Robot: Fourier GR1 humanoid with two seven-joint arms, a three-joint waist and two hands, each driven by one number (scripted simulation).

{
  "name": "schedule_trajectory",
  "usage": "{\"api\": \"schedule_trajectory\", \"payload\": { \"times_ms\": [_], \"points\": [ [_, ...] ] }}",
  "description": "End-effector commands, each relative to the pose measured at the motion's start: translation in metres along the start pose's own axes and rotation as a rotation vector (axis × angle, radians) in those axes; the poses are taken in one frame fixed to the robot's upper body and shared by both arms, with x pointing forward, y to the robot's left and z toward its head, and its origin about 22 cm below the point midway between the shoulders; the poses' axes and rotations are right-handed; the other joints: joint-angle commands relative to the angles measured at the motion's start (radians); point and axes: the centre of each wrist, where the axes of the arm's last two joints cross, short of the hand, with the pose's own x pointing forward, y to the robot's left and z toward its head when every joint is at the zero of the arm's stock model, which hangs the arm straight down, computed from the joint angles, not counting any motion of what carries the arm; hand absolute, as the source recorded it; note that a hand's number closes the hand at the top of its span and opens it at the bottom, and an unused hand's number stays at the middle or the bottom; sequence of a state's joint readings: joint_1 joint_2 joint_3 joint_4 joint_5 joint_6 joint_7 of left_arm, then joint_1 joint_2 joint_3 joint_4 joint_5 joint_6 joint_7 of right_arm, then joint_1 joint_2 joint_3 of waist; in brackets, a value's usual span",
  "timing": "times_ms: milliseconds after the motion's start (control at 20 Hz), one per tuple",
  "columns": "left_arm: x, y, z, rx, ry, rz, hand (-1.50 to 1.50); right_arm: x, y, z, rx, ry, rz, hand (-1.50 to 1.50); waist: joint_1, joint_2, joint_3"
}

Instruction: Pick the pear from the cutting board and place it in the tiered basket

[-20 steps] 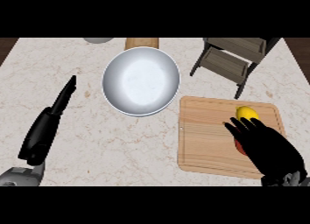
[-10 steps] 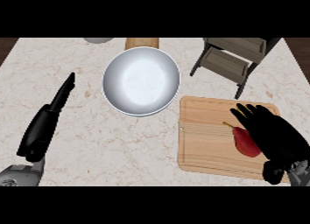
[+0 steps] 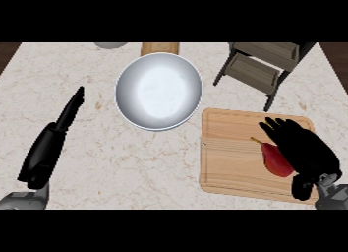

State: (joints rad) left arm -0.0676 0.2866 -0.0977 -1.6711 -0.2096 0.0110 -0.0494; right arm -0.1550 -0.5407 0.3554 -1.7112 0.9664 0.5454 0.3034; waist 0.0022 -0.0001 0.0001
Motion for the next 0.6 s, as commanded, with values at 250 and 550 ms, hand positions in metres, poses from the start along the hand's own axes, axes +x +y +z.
{"api": "schedule_trajectory", "payload": {
  "times_ms": [250,550],
  "points": [
    [-0.006,-0.005,0.010,0.005,0.004,0.004,0.00,-0.002,0.020,-0.029,0.000,0.005,-0.034,-1.50,0.001,0.000,0.000],
    [-0.016,-0.009,0.009,0.009,-0.003,-0.020,0.00,-0.009,0.031,-0.046,0.006,-0.002,-0.043,-1.50,0.001,0.001,0.000]
  ]
}}
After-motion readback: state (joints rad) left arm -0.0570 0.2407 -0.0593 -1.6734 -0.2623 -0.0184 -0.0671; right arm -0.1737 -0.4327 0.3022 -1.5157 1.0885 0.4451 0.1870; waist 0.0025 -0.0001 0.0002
